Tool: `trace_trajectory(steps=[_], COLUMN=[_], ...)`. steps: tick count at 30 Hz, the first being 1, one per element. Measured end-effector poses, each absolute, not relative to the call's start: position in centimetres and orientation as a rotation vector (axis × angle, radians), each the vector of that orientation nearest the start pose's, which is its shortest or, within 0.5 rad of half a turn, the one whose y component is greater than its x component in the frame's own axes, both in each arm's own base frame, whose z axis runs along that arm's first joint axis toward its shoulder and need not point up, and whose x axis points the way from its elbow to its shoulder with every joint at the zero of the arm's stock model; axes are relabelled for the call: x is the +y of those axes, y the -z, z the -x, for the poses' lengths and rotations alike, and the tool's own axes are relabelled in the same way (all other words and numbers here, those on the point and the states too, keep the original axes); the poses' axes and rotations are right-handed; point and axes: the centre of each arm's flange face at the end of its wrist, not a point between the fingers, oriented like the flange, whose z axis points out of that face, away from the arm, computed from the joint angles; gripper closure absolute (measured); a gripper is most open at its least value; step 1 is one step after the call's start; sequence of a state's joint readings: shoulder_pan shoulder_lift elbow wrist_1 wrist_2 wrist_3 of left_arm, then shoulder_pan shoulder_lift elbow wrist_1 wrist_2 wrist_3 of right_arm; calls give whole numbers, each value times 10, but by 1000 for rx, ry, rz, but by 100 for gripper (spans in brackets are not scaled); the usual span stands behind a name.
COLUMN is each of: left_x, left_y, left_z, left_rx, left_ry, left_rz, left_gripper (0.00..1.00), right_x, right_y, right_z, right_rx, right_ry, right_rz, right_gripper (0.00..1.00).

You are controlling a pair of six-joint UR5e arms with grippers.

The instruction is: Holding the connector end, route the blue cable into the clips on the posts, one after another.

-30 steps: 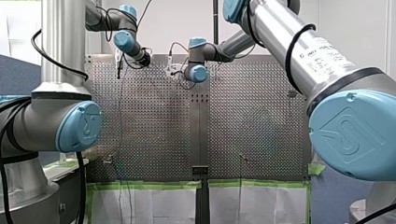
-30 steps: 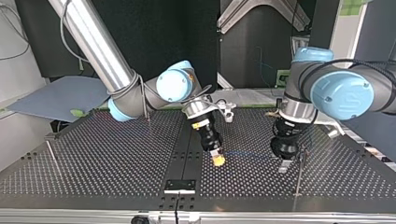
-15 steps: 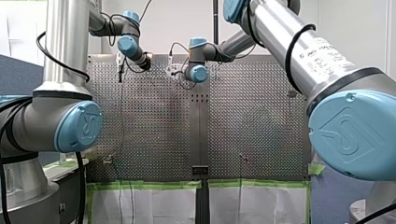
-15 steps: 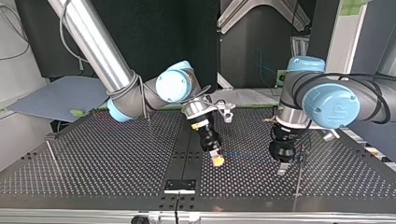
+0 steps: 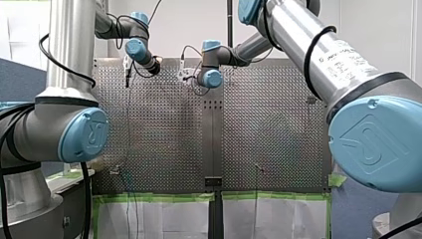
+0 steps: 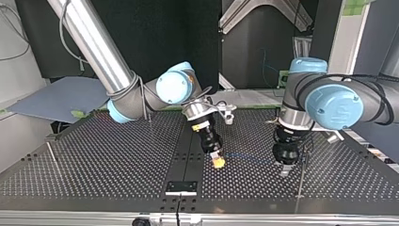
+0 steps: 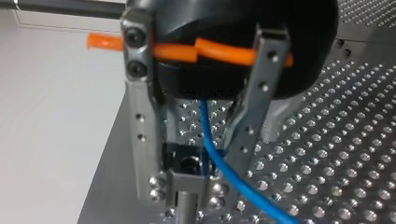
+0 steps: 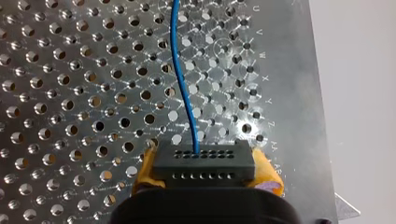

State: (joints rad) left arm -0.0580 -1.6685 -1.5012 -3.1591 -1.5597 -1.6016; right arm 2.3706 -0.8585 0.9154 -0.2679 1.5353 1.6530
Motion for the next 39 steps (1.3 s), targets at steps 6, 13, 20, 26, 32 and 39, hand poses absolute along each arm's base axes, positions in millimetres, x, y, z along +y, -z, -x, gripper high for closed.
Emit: trace_trajectory(steps=[6, 13, 20, 26, 32, 39], left_x=[-164, -164, -165, -165, -164, -166], left_y=[-471, -471, -471, -471, -470, -470], left_z=[-521, -521, -520, -520, -518, -518], left_rx=[1611, 1610, 1610, 1612, 1621, 1621], left_ry=[86, 95, 98, 97, 71, 69], left_rz=[-19, -11, -10, -9, 6, 3], left_gripper=[91, 100, 100, 66, 47, 63], right_x=[-452, -452, -453, -455, -457, -457], right_y=[-385, -384, -383, -383, -383, -382], right_z=[-659, -658, -657, -656, -654, -653], right_rx=[-676, -678, -683, -687, -690, -692], right_ry=[-1997, -1993, -1986, -1982, -1978, -1977], right_rz=[-1573, -1579, -1587, -1588, -1587, -1587], right_gripper=[100, 100, 100, 100, 100, 100])
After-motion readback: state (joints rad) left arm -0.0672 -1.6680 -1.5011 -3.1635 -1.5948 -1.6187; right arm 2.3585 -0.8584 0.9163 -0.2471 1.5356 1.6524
